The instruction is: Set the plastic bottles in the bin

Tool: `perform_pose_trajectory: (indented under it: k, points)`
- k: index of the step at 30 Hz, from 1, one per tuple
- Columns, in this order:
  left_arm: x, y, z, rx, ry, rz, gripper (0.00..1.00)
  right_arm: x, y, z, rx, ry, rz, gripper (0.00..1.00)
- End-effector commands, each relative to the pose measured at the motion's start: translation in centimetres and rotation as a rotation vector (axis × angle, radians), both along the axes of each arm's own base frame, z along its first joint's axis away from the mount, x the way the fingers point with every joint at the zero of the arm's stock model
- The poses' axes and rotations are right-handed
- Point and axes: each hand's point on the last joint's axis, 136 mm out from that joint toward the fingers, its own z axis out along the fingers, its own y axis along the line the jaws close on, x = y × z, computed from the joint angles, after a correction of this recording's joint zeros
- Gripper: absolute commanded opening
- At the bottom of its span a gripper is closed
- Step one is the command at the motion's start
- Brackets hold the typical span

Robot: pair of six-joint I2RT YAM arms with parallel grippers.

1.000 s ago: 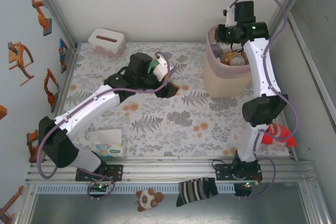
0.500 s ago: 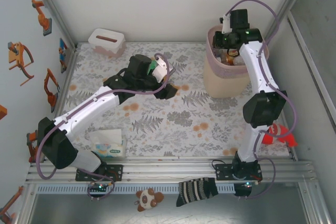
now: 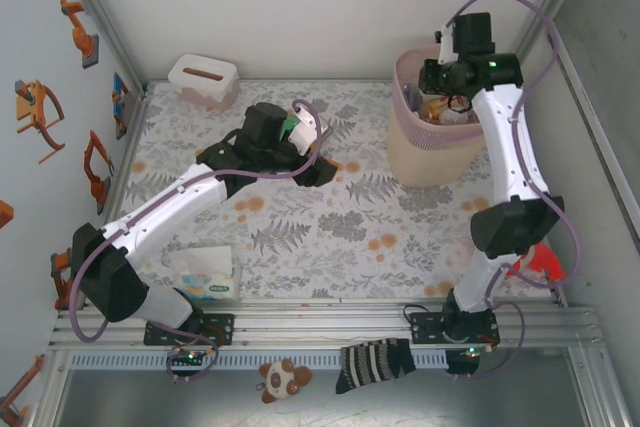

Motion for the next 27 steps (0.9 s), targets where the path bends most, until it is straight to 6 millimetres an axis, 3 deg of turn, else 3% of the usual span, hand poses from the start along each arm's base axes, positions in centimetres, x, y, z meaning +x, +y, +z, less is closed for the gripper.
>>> perform_pose_trajectory:
  k: [1,6,14,21,27]
  points:
    - [0.2,-0.3,0.3,-0.028,0.007,-0.008,0.7,-2.6,-2.0,0.2,-0.063,0.04,-0.048,0.21]
    - [0.3,-0.6,0.2,-0.031,0.012,-0.015,0.7,-4.6,-2.7,-1.8,-0.104,0.139,-0.056,0.16]
    - [0.3,-0.7,-0.1,-0.026,0.021,-0.017,0.7,-4.8,-7.6,-6.4,-0.359,0.245,-0.189,0.14]
    - [0.2,-0.4,0.2,-0.027,0.015,-0.009,0.7,-4.0,-7.7,-10.9,-0.352,0.361,-0.178,0.13]
    - [0.2,-0.4,-0.1,-0.021,0.017,-0.011,0.7,-3.6,-7.5,-10.9,-0.335,0.384,-0.181,0.13]
